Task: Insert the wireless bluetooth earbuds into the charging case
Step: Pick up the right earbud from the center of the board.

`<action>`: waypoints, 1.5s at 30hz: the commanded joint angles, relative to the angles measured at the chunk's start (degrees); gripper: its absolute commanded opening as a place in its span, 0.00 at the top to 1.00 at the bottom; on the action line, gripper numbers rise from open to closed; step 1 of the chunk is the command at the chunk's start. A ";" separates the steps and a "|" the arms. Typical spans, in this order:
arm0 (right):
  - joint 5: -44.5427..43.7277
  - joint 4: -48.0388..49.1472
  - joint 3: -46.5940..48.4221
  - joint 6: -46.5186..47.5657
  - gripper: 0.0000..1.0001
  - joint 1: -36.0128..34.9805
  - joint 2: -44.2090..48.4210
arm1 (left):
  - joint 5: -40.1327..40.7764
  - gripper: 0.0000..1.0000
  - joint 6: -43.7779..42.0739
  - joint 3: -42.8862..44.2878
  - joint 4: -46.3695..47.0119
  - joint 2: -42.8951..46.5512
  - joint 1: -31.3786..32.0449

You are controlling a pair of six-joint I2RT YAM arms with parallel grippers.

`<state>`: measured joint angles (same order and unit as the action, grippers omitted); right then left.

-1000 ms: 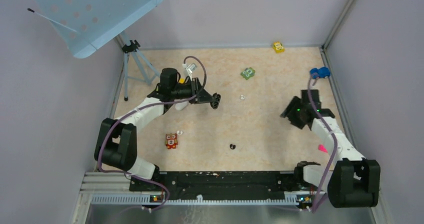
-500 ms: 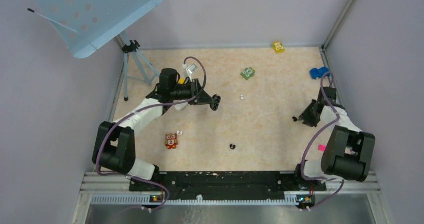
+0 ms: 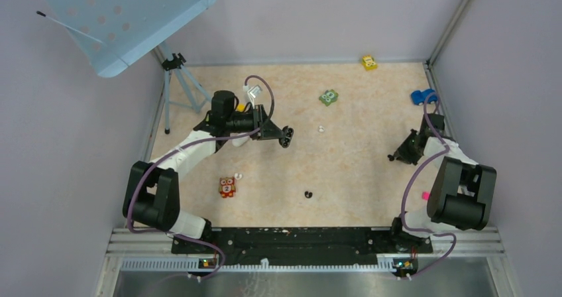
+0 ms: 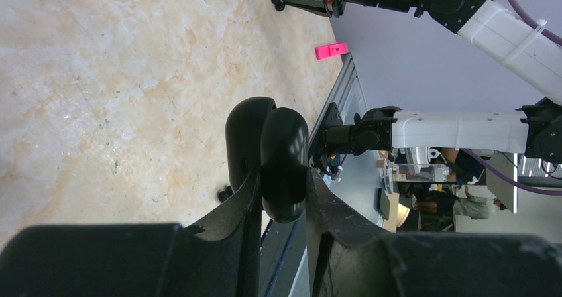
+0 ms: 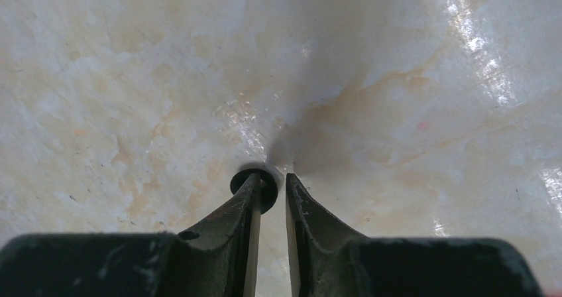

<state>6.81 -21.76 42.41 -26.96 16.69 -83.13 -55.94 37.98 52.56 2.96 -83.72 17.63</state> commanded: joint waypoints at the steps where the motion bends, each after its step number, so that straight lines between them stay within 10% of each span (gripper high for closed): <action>1: 2.87 2.02 -1.48 0.86 0.82 0.34 2.22 | -0.81 1.00 -0.63 0.51 1.43 2.44 0.04; 15: 4.53 1.30 -4.80 3.29 0.80 0.29 4.36 | -1.25 1.00 -0.18 1.44 1.75 1.18 0.13; 34: 10.65 1.02 -9.45 0.75 1.00 0.28 10.27 | -1.69 1.00 0.21 1.15 2.14 0.98 0.08; 45: 10.54 1.74 -14.88 -14.37 1.00 -9.43 22.04 | -2.10 1.00 1.95 2.42 4.16 -0.04 0.21</action>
<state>18.22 -21.06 28.95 -32.64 12.51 -65.54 -56.47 39.31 52.73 3.53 -83.88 17.63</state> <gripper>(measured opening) 0.026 0.299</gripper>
